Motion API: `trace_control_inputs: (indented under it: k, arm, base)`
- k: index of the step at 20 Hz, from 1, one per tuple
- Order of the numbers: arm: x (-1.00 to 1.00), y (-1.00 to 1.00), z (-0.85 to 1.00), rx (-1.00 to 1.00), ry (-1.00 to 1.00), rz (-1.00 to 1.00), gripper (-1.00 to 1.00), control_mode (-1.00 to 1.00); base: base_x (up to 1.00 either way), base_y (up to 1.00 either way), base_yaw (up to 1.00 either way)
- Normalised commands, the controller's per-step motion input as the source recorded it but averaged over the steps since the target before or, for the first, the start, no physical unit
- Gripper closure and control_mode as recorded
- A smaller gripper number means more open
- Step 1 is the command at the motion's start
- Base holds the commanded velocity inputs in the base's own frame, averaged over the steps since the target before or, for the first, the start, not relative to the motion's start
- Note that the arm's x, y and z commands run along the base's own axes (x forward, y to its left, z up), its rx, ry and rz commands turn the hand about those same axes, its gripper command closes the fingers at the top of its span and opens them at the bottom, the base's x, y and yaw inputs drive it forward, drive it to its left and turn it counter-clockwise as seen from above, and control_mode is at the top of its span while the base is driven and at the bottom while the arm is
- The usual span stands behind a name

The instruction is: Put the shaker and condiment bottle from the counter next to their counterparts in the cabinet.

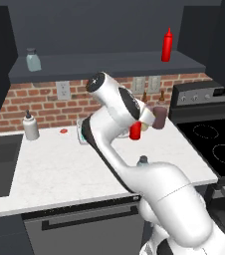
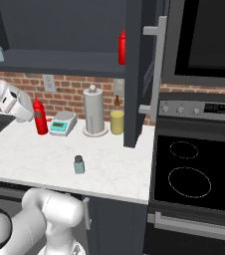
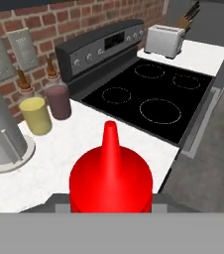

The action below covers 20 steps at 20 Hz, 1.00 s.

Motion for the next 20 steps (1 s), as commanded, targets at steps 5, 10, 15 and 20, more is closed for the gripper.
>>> trace_control_inputs:
  k: [5, 10, 15, 20]
  arm:
    - [0.00, -0.59, 0.66, 0.00, 0.09, 0.00, 1.00, -1.00]
    - [0.00, -0.48, 0.69, 0.00, 0.11, 0.00, 1.00, -1.00]
    - [0.00, -0.48, 0.69, 0.00, 0.11, 0.03, 1.00, -1.00]
    - [0.06, -0.42, 0.43, 0.00, 0.04, 0.05, 1.00, -1.00]
  base:
    - [0.00, 0.00, 0.00]
    - [0.00, 0.00, 0.00]
    - [0.00, 0.00, 0.00]
    - [0.00, 0.00, 0.00]
